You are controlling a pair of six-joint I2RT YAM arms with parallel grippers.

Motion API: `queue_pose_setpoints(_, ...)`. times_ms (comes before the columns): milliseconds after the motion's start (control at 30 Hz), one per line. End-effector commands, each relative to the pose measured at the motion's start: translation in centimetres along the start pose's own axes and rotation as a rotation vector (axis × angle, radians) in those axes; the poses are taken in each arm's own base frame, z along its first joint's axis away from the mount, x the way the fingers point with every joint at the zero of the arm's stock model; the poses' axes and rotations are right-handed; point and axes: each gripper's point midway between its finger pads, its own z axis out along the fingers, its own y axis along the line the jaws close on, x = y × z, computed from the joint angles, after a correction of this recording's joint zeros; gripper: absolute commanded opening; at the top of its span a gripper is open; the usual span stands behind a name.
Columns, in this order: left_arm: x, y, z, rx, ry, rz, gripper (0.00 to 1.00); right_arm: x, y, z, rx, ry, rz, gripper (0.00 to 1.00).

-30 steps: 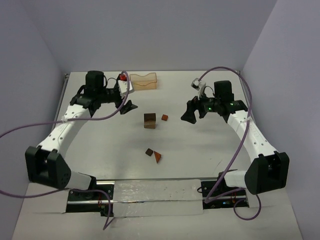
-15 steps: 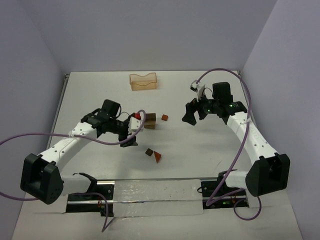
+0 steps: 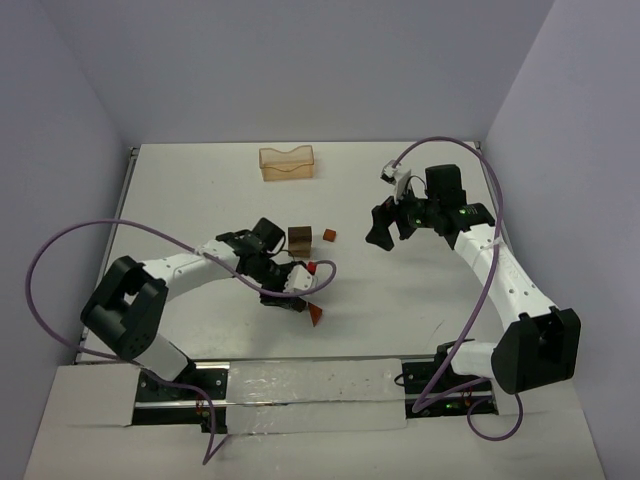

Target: Build the wood block tower

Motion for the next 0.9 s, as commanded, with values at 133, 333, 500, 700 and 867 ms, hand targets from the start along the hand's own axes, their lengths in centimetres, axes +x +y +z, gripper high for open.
queue_pose_setpoints(133,-1.4,1.8,2.2,0.009,-0.021,0.107,0.65,0.1,0.1,-0.3,0.014,-0.006,-0.02,1.0)
queue_pose_setpoints(333,-1.4,2.3,3.1,0.003,-0.016,0.111,0.66,0.1,0.3,-0.3,0.005,-0.005,-0.022,1.0)
queue_pose_setpoints(500,-1.2,2.1,3.7,0.008,0.001,0.119,0.62,0.2,0.3,-0.2,0.0,-0.003,-0.023,1.0)
queue_pose_setpoints(700,-1.0,1.7,3.6,0.02,0.012,0.134,0.54,0.2,0.2,0.0,-0.008,0.001,-0.017,1.0)
queue_pose_setpoints(867,-0.1,0.9,3.5,0.037,0.053,0.121,0.4,0.1,0.2,0.0,-0.01,0.002,-0.015,1.0)
